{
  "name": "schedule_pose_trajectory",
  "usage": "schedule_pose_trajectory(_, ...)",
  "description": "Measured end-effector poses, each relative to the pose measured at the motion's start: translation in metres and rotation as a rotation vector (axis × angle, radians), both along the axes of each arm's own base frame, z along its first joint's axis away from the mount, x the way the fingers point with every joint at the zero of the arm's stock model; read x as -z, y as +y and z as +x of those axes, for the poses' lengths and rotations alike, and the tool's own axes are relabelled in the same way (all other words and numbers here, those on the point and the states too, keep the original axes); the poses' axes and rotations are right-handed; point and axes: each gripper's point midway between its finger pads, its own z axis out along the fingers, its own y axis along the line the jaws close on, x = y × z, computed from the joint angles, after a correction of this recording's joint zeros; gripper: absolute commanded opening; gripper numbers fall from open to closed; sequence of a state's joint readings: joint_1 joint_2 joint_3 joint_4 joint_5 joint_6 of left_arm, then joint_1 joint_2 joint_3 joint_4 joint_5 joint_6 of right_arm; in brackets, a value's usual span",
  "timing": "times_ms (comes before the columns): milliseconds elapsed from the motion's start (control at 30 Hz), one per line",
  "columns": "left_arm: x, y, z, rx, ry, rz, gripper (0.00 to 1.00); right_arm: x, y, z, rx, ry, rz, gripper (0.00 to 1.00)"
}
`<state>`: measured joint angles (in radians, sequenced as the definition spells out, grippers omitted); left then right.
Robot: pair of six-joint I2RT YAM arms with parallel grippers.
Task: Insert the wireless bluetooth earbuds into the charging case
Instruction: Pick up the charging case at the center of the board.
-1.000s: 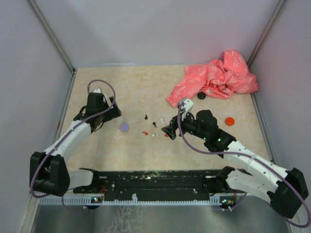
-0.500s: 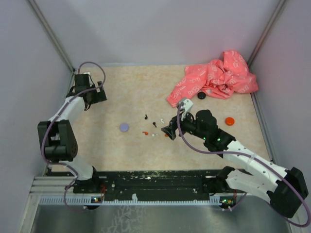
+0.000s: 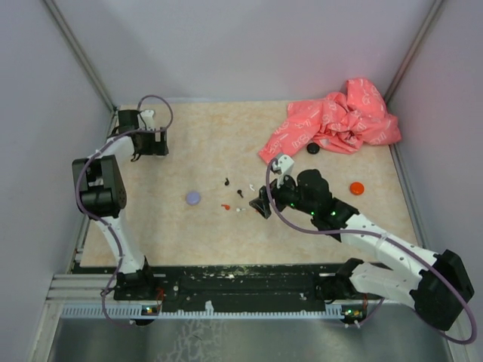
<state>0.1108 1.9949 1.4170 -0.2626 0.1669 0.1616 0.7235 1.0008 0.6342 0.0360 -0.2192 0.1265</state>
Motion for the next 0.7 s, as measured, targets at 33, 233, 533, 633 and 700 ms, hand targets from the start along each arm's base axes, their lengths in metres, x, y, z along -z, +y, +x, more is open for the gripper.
schedule_pose_trajectory(33, 0.003, 0.000, 0.003, 0.022, 0.000, 0.009, 1.00, 0.001, 0.000, 0.000, 0.000, 0.001, -0.003, 0.80)
schedule_pose_trajectory(233, 0.020, 0.003, 0.012, 0.116, 0.014, 0.063, 0.91, 0.006, 0.001, 0.001, -0.002, 0.012, -0.014, 0.80)
schedule_pose_trajectory(533, 0.027, -0.006, 0.022, 0.234, 0.003, 0.065, 0.66, 0.013, 0.001, 0.001, -0.005, 0.030, -0.030, 0.80)
schedule_pose_trajectory(633, 0.026, -0.010, 0.023, 0.258, -0.001, 0.050, 0.59, 0.016, 0.001, 0.001, -0.005, 0.036, -0.035, 0.80)
schedule_pose_trajectory(700, 0.026, -0.013, 0.023, 0.267, -0.001, 0.039, 0.57, 0.016, 0.001, 0.001, -0.004, 0.038, -0.036, 0.80)
